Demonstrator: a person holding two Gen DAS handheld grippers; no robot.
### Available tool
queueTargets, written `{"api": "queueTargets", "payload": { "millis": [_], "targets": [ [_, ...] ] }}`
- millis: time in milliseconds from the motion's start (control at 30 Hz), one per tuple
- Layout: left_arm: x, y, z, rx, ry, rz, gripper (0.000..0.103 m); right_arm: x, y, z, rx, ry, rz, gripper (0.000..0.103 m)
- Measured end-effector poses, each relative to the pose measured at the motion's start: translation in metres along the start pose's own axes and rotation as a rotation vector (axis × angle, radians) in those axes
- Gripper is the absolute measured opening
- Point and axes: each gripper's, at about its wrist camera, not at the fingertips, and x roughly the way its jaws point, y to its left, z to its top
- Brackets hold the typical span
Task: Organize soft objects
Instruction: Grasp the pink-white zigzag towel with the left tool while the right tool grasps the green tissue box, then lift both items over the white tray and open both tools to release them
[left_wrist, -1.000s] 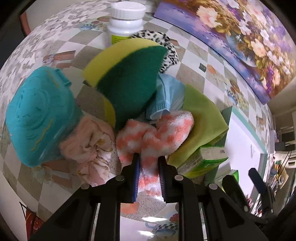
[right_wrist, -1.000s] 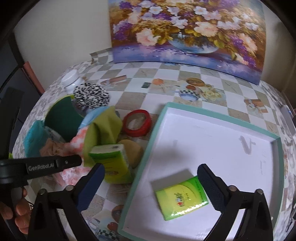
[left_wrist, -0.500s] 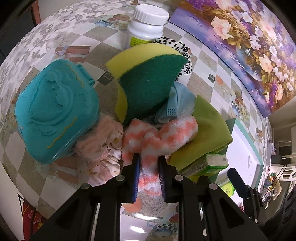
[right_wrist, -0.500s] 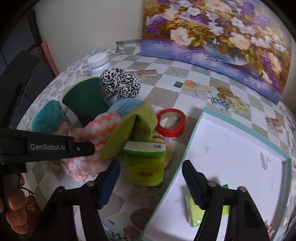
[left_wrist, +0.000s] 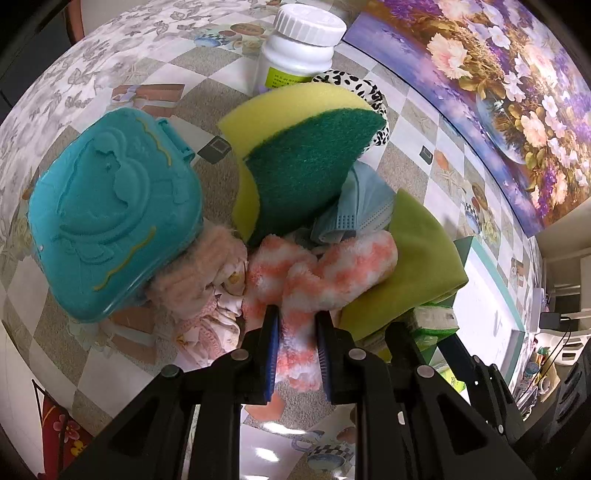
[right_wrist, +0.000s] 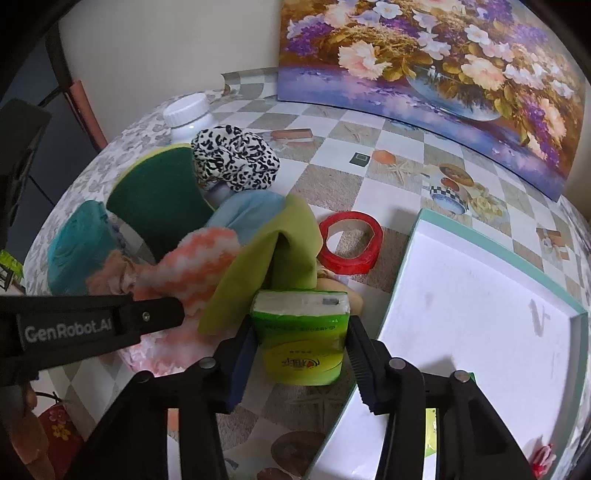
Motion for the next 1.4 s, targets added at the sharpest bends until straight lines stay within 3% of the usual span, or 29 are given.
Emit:
{"api": "queueTargets", "payload": {
  "millis": [567,1033,1400],
  "targets": [
    [-0.016,-0.002,-0.001,0.017,-0.039,-0.041,0.019,-0.03,-0.018,0.009,0.105,-0.068,0.042,0.05],
    [-0.093,-0.013,-0.005,0.083,-0.262,-0.188,0.018,-0.078,-0.046,0.014,0.216,-0.189,0.057,0.05],
    [-0.112,-0.025,-0.008,0.122,-0.333,-0.228,0.018,-0.092,-0.063,0.01,0.255,-0.218,0.045,0.05]
  ]
}}
